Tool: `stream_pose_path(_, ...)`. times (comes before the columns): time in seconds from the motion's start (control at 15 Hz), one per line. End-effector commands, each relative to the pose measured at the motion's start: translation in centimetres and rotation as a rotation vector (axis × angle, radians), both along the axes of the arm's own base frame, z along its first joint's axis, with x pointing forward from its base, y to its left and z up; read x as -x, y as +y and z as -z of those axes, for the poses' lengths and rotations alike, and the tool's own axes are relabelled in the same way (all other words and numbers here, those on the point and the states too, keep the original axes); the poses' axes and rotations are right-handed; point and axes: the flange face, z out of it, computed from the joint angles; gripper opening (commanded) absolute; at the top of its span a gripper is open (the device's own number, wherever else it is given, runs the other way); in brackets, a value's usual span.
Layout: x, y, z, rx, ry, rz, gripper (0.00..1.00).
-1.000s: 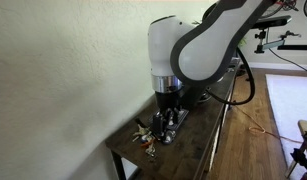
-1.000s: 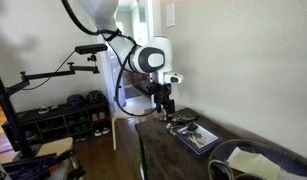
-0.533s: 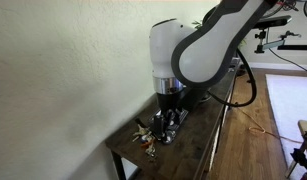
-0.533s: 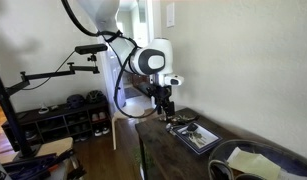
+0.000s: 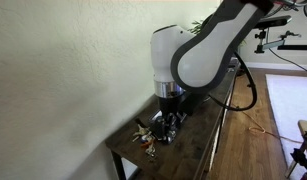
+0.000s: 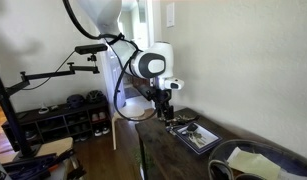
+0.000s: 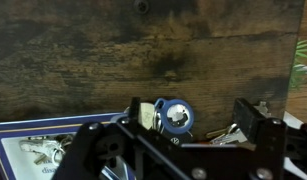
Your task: Put two sets of keys on top of the blue and white object.
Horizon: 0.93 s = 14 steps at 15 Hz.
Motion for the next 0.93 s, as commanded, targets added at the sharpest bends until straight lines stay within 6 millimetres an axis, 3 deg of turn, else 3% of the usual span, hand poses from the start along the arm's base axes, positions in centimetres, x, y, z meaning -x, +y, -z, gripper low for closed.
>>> stream_pose_path(0.0,0.09,-0.46,0.52,-0.014,-0.020,0.015,0.77)
stream_pose_path(0.13,-0.03,-0.49,0.73,-0.017,-0.023,0.011,0.74)
stream_pose_path(0.47,-0.33,-0.58,0.88,0.002,-0.057,-0.028,0.96)
stream_pose_path(0.67,-0.57,-0.93,0.83,-0.001,-0.066,-0.037,0.83)
stream_pose_path(0.73,-0.65,-1.03,0.82,-0.003,-0.070,-0.039,0.65)
stream_pose_path(0.87,-0.76,-1.15,0.89,-0.010,-0.072,-0.041,0.51)
